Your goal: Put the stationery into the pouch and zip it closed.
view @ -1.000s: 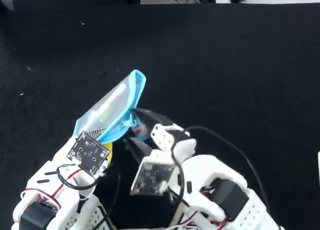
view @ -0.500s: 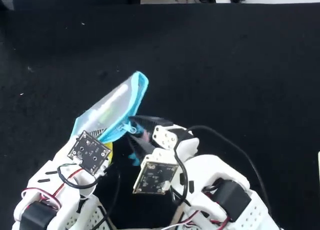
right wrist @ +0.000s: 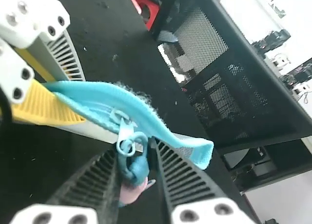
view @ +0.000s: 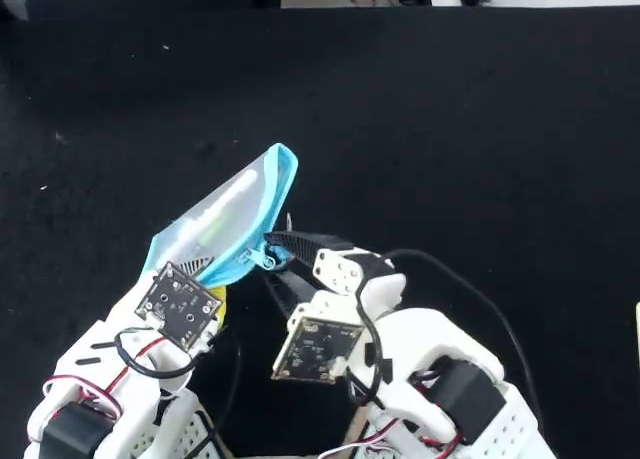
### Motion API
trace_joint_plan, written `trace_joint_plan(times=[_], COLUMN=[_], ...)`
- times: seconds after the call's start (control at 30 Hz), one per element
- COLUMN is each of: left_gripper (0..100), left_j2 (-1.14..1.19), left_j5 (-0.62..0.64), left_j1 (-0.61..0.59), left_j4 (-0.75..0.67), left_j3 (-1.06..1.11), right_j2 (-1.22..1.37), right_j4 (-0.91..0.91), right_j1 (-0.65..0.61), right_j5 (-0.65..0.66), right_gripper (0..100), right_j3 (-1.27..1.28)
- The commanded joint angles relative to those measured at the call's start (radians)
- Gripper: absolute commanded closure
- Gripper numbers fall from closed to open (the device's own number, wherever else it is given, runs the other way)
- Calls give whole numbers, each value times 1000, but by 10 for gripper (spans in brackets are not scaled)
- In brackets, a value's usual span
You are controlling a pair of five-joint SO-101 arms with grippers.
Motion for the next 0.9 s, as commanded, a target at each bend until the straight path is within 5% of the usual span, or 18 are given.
trace_joint_plan(times=[0.0,0.33,0.87], left_gripper=[970,970,970], left_j2=[3,3,3], left_j5=[9,9,9], left_j1=[-5,-5,-5], left_j4=[-3,-3,-3], left_j3=[-5,-5,-7], right_j2=[-56,-56,-65], right_j4=[-17,-15,23], right_j1=[12,12,12], right_j5=[-12,-77,-40], right_gripper=[984,881,926], right_j3=[-39,-36,-42])
